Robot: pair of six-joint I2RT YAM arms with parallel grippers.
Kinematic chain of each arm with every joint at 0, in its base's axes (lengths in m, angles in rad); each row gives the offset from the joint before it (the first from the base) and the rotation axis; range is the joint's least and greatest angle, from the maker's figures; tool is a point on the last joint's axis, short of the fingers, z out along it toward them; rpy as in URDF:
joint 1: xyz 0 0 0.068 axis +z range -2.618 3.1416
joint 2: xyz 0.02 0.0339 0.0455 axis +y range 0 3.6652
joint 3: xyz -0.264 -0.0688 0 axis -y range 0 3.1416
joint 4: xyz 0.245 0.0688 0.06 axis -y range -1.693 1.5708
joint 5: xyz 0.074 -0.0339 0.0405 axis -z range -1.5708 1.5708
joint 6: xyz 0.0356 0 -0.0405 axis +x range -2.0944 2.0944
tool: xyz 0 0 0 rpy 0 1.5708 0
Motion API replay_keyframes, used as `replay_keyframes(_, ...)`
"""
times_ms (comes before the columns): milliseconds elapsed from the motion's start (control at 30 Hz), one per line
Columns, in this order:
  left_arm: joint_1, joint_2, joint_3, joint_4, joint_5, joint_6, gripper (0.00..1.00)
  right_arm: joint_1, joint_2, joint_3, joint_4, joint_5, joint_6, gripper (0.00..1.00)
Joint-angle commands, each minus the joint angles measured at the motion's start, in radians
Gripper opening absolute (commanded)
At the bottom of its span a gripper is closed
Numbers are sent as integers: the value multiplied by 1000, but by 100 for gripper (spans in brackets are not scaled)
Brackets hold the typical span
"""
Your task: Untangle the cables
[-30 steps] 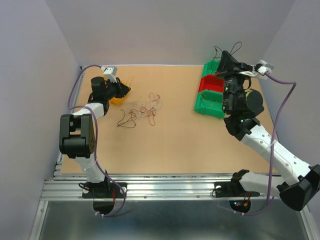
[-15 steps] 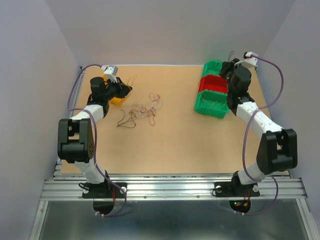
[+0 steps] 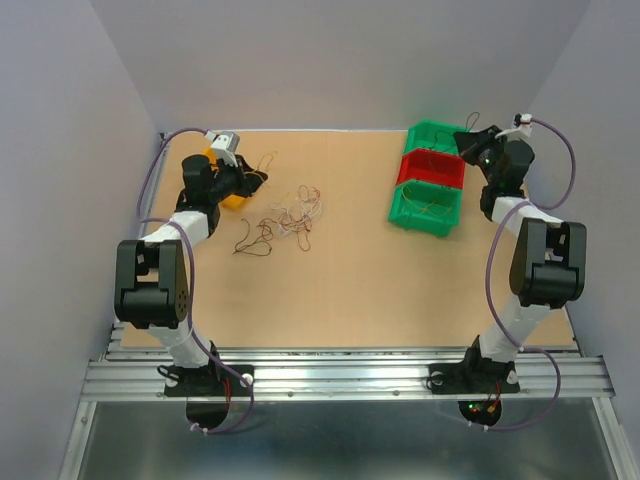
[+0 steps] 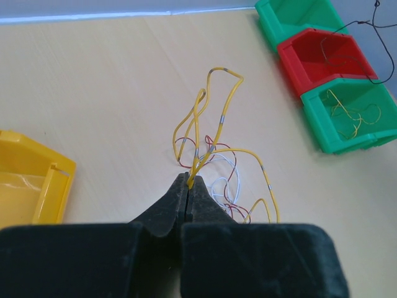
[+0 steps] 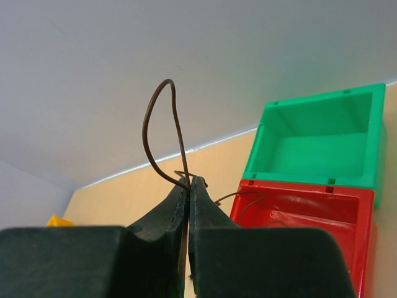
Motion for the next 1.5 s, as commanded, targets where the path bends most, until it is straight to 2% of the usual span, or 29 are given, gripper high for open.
replay_keyframes(0,-10,-51,-8,50,14,26,0,-4,10,-15,164,-84,52,1)
replay_keyframes(267,-18,-69,-13,46,0,46,0,-4,25,-81,115,-53,20,1)
replay_keyframes(433,-21,-95,-25,44,-10,62,0,-4,53,-100,90,31,11,1)
replay_keyframes(767,-36,-101,-31,42,-27,80,0,12,99,-31,-129,122,-43,1)
replay_keyframes(1067,-48,-106,-34,38,-44,97,0,80,106,90,-402,286,-155,1)
replay_keyframes(1133,-54,-109,-36,36,-47,102,0,88,106,109,-419,317,-170,1)
replay_keyframes(1233,-62,-112,-36,36,-55,112,0,104,97,132,-471,379,-188,10)
replay_keyframes(1333,-67,-111,-37,33,-58,115,0,129,83,161,-506,454,-210,33)
replay_keyframes(1467,-74,-118,-40,32,-67,123,0,164,54,176,-542,516,-230,39)
